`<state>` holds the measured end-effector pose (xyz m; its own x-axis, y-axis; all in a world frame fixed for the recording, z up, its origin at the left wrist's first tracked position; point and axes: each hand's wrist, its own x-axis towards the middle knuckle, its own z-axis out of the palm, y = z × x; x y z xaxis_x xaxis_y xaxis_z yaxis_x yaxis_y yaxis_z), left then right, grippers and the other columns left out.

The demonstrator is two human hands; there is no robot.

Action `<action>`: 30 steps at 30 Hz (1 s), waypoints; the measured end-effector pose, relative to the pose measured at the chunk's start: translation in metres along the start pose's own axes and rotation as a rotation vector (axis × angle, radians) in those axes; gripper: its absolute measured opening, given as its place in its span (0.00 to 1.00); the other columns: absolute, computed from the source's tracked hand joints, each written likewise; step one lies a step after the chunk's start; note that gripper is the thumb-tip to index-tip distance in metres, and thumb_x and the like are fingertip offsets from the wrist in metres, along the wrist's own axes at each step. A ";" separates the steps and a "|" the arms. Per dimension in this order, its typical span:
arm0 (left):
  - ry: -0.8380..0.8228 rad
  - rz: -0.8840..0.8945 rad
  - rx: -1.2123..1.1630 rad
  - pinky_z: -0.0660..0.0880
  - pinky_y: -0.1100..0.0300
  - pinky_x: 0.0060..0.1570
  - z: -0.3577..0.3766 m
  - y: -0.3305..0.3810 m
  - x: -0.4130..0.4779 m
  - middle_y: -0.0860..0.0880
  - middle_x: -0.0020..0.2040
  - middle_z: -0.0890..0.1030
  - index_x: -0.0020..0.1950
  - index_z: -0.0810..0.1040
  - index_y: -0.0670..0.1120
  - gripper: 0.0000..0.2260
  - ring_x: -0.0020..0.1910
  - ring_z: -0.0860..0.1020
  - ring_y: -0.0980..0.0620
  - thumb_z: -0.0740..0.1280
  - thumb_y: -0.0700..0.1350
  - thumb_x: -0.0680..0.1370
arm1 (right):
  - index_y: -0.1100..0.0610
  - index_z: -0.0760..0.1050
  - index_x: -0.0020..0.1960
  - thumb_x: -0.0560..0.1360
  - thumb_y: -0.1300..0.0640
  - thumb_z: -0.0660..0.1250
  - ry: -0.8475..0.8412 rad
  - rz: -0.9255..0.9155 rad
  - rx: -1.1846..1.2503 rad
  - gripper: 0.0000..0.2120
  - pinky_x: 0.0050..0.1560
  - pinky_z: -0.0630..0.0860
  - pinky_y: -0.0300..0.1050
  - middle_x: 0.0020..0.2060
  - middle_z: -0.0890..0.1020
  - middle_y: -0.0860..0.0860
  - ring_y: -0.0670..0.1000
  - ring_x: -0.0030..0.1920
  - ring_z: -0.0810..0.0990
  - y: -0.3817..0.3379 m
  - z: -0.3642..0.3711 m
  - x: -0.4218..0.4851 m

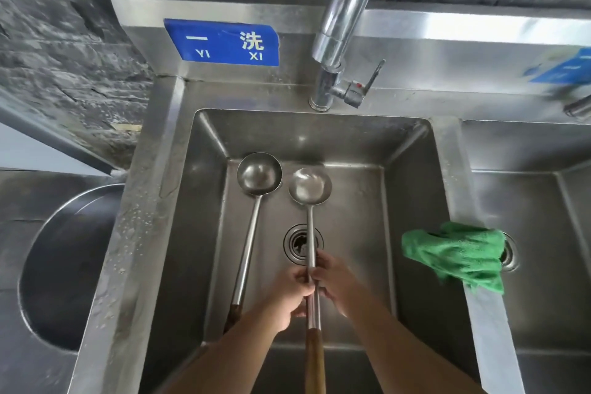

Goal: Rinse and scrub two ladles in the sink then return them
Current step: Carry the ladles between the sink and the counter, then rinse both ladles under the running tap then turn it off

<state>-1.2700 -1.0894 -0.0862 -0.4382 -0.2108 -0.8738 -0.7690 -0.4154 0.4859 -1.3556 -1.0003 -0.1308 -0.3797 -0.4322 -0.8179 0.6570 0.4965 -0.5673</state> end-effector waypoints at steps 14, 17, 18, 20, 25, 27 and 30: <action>0.047 0.087 0.098 0.74 0.75 0.34 0.006 -0.017 0.032 0.46 0.43 0.80 0.58 0.78 0.34 0.11 0.40 0.78 0.57 0.64 0.26 0.77 | 0.56 0.73 0.61 0.78 0.74 0.61 0.090 -0.023 -0.008 0.18 0.40 0.84 0.48 0.47 0.84 0.67 0.58 0.38 0.85 0.015 -0.002 0.014; 0.075 0.081 0.124 0.73 0.74 0.31 0.007 -0.020 0.037 0.46 0.40 0.79 0.54 0.78 0.35 0.07 0.37 0.77 0.56 0.63 0.29 0.79 | 0.56 0.77 0.57 0.78 0.68 0.64 0.138 -0.003 -0.082 0.11 0.53 0.82 0.56 0.46 0.86 0.61 0.60 0.46 0.86 0.025 -0.001 0.023; 0.087 0.072 0.125 0.73 0.74 0.30 0.007 -0.022 0.040 0.46 0.39 0.79 0.51 0.78 0.36 0.05 0.36 0.77 0.55 0.64 0.30 0.79 | 0.57 0.79 0.56 0.77 0.65 0.66 0.153 0.010 -0.117 0.10 0.55 0.82 0.58 0.46 0.86 0.59 0.59 0.47 0.86 0.029 -0.002 0.027; 0.119 0.062 0.145 0.73 0.71 0.32 0.006 -0.027 0.045 0.45 0.41 0.81 0.49 0.79 0.39 0.02 0.37 0.79 0.54 0.66 0.34 0.79 | 0.57 0.80 0.54 0.75 0.61 0.68 0.166 0.025 -0.143 0.08 0.55 0.81 0.59 0.45 0.87 0.56 0.58 0.48 0.86 0.036 -0.004 0.034; 0.152 0.013 0.215 0.73 0.63 0.37 0.005 -0.030 0.047 0.44 0.43 0.83 0.51 0.82 0.40 0.06 0.39 0.80 0.51 0.69 0.41 0.78 | 0.59 0.80 0.52 0.77 0.62 0.66 0.179 0.050 -0.242 0.05 0.51 0.83 0.55 0.44 0.85 0.57 0.55 0.43 0.85 0.027 -0.002 0.024; 0.143 -0.003 0.282 0.73 0.61 0.40 0.003 -0.025 0.044 0.46 0.45 0.83 0.53 0.81 0.41 0.06 0.42 0.80 0.51 0.70 0.41 0.77 | 0.56 0.80 0.50 0.76 0.60 0.66 0.185 0.047 -0.375 0.05 0.49 0.83 0.53 0.42 0.84 0.55 0.54 0.42 0.84 0.019 -0.002 0.018; 0.108 0.002 0.405 0.76 0.59 0.43 -0.006 -0.010 0.030 0.44 0.54 0.82 0.58 0.78 0.42 0.10 0.52 0.81 0.46 0.70 0.40 0.77 | 0.50 0.76 0.43 0.76 0.58 0.66 0.197 0.058 -0.544 0.04 0.44 0.77 0.48 0.44 0.83 0.55 0.52 0.41 0.79 -0.001 -0.005 0.007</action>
<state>-1.2731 -1.0968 -0.1176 -0.4052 -0.3121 -0.8593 -0.8985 -0.0378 0.4374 -1.3625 -0.9998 -0.1362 -0.5016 -0.2704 -0.8218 0.2710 0.8530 -0.4461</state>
